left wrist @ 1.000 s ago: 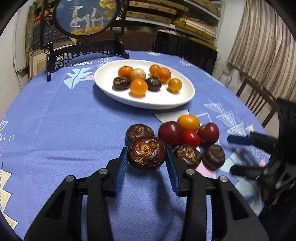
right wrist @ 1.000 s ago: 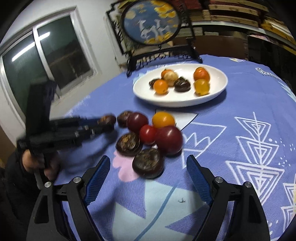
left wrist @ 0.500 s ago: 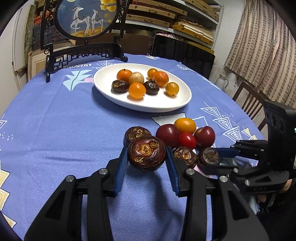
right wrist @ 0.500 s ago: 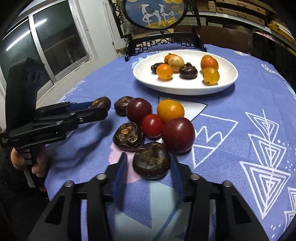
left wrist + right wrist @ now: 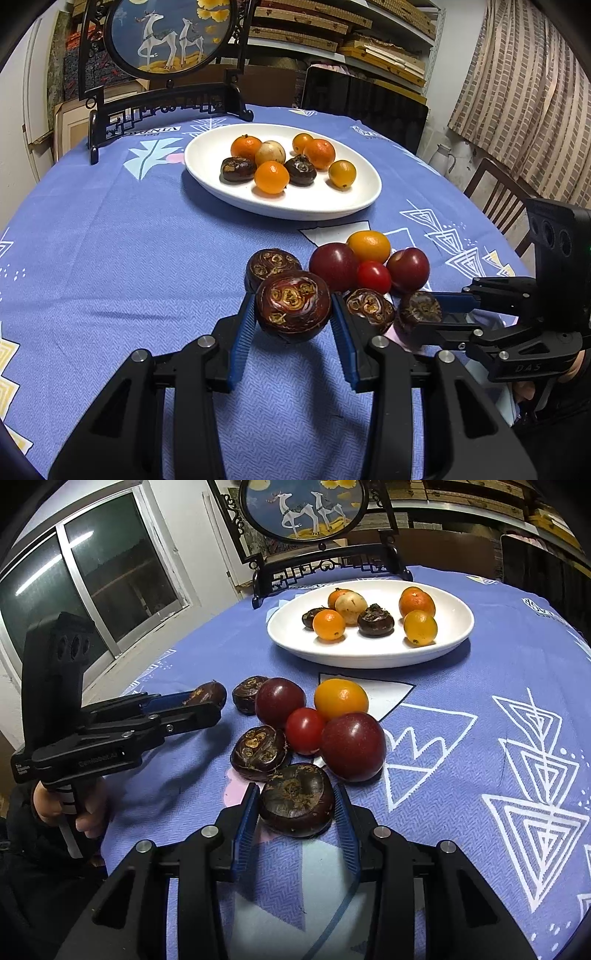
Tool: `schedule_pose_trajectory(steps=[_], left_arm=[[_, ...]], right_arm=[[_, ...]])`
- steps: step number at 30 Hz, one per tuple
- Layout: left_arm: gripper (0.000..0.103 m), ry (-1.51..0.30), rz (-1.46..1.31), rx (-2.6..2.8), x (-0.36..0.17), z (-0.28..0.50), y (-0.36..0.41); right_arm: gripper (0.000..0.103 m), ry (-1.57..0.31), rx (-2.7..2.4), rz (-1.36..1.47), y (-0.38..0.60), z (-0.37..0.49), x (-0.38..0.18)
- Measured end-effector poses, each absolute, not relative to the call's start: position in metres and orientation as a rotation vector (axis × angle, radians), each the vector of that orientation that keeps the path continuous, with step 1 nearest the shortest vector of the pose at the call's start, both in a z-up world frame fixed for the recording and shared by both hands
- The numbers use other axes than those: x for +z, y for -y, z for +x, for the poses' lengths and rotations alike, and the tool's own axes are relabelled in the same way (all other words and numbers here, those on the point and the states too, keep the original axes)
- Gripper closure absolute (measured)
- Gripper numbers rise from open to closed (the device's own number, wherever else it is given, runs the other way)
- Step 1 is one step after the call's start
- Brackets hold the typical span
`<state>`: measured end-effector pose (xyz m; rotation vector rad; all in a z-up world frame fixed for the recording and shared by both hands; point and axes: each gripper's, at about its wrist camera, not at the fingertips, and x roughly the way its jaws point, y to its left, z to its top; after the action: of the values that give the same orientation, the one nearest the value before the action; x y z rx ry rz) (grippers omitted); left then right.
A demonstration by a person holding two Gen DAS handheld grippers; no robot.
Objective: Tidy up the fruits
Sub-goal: 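Carry both dark brown fruits onto the plate and open both tools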
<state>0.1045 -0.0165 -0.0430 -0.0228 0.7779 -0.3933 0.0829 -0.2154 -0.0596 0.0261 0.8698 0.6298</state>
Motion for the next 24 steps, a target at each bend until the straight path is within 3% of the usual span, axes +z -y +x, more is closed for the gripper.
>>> schedule_pose_trajectory(steps=[13,24], left_arm=[[0.063,-0.750,-0.081,-0.432,-0.035,0.100,0.008],[0.063,-0.702,-0.006,-0.435,0.006,0.128,0.021]], right_arm=[[0.062,-0.842,0.677,0.090,0.227,0.074,-0.049],[0.062,-0.712,0.697,0.136,0.249,0.107,0.027]])
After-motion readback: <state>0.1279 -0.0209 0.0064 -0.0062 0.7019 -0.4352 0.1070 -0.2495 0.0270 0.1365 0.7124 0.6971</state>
